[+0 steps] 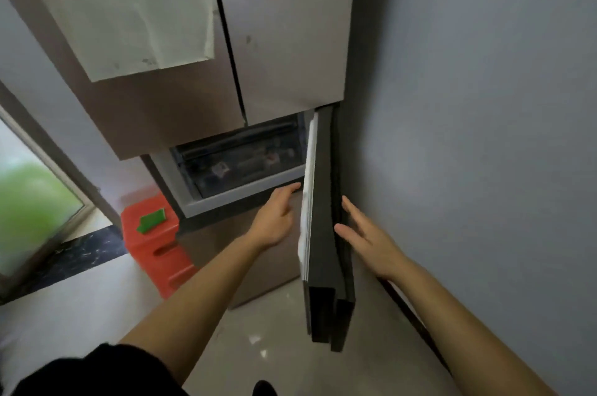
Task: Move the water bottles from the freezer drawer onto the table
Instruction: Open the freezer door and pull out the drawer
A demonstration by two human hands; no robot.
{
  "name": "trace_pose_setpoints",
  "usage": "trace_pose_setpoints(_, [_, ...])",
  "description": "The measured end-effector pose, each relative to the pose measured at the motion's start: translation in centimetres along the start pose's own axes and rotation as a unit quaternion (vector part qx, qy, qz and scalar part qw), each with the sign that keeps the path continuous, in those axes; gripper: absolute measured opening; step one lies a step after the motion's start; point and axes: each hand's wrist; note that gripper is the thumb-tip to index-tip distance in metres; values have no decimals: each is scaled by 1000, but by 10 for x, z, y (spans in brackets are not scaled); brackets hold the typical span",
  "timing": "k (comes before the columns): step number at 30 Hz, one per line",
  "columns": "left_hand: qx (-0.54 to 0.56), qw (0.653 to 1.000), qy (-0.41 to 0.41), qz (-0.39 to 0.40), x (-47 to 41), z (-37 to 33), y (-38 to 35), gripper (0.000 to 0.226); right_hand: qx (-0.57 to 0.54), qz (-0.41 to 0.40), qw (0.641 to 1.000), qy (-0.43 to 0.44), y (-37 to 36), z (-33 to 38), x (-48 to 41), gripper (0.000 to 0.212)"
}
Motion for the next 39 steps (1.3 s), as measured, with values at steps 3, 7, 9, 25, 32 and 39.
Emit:
trace_pose_setpoints(3, [-146, 983, -114, 4, -35, -45, -28, 66, 16, -4, 999, -51, 34, 7, 30, 103])
trace_pose_setpoints(7, [-268, 942, -193, 64, -75, -85, -59, 66, 255, -5, 961, -106, 58, 6, 57, 87])
trace_pose_setpoints(9, [-286, 931, -212, 78, -90, -96, -73, 76, 386, -32, 907, -166, 62, -2, 60, 81])
trace_pose_setpoints(25, [-306, 904, -264, 139, -167, -153, -144, 89, 478, -207, 768, -373, 132, -84, 16, 98])
trace_pose_setpoints(32, [-341, 880, -329, 25, -179, -127, -136, 66, 457, -379, 752, -285, 119, -100, -7, 71])
trace_pose_setpoints(39, [-367, 925, -97, -32, -192, -50, -68, 56, 500, -257, 816, -135, 112, -81, -109, 71])
Point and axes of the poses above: each hand's wrist, its own x-axis away from the middle knuckle, its own y-axis out of the back of the hand, z = x × y, and after that the axes turned 6 degrees about y, right-handed
